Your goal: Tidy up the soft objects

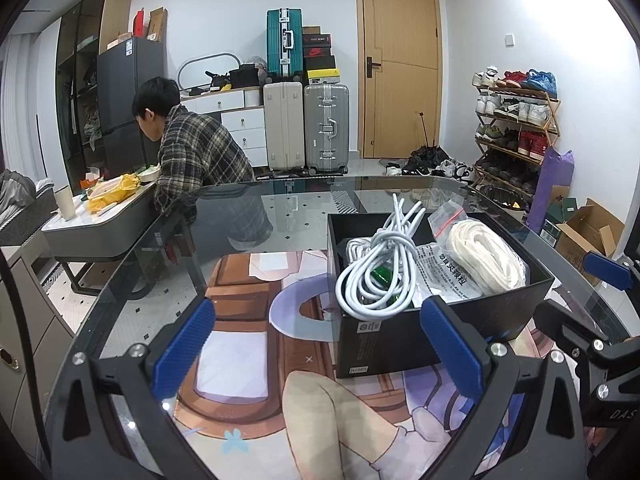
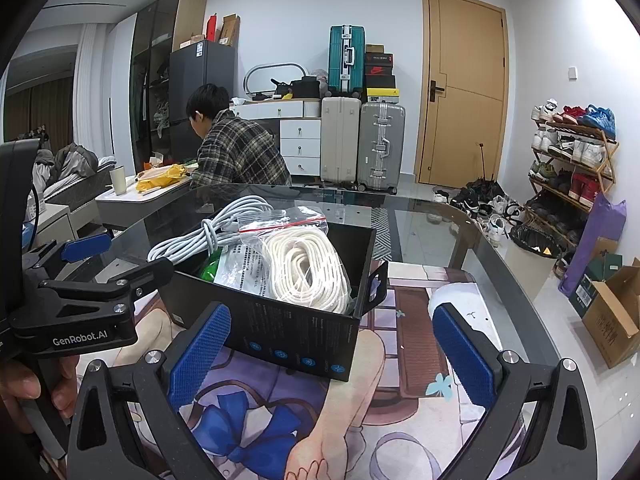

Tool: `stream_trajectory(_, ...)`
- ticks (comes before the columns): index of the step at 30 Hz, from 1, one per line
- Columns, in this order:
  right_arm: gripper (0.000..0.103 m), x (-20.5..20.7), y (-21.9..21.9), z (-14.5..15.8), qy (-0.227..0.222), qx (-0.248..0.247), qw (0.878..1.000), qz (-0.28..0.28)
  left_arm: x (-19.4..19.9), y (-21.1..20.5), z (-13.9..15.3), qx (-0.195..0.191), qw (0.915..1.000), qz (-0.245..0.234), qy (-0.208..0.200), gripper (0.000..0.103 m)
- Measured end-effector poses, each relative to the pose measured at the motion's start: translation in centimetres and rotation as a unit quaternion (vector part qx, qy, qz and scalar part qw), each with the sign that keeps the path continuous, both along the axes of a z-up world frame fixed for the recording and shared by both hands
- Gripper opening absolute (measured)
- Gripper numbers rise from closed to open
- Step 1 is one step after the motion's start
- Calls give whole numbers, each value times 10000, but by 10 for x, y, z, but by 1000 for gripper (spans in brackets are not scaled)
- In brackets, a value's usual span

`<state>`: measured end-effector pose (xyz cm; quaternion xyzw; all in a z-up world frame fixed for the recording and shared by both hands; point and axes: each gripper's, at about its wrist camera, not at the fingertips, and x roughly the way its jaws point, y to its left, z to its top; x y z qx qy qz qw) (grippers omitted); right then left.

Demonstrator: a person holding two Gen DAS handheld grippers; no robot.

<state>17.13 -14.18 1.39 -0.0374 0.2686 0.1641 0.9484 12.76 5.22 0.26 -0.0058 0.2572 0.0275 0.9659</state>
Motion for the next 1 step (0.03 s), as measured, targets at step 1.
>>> stream_trajectory(1,103,0,0,0,-6,-8,10000,-8,-1,0,0,6,10000,20,4,103)
